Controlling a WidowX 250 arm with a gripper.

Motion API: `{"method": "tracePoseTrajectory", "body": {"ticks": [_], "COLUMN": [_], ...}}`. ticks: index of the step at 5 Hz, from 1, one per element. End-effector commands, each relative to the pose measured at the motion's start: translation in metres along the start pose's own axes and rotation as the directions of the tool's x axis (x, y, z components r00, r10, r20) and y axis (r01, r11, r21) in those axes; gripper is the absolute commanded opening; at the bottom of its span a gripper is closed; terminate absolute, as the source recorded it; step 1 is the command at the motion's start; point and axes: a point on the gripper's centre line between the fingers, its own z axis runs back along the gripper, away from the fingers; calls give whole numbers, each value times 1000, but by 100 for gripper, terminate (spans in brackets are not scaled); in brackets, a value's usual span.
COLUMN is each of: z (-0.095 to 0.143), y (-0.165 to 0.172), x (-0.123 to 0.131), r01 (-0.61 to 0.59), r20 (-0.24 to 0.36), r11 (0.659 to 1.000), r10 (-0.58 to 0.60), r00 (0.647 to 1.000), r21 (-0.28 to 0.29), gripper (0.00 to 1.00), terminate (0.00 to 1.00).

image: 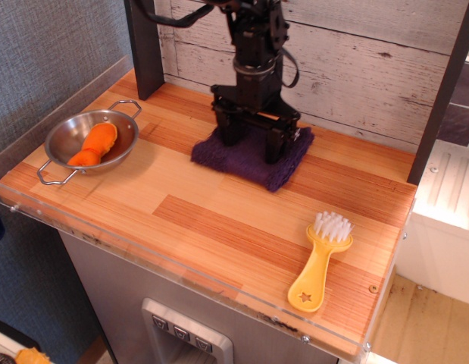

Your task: Move purple cloth towards wall to back center of counter

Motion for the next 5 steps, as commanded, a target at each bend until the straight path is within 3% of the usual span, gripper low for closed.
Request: {"method": "tracePoseTrajectory", "body": {"ticks": [1,3,5], "z": [-13,13,64], "y": [-11,-8,-9], "x": [12,22,34], "r01": [26,8,-3], "r20": [-23,18,94], "r11": [1000,1000,1000], "r10": [-27,-8,5], "r00": [999,1000,996], "r21": [-7,-10,-24], "gripper": [100,100,100], "terminate": [0,0,0]}}
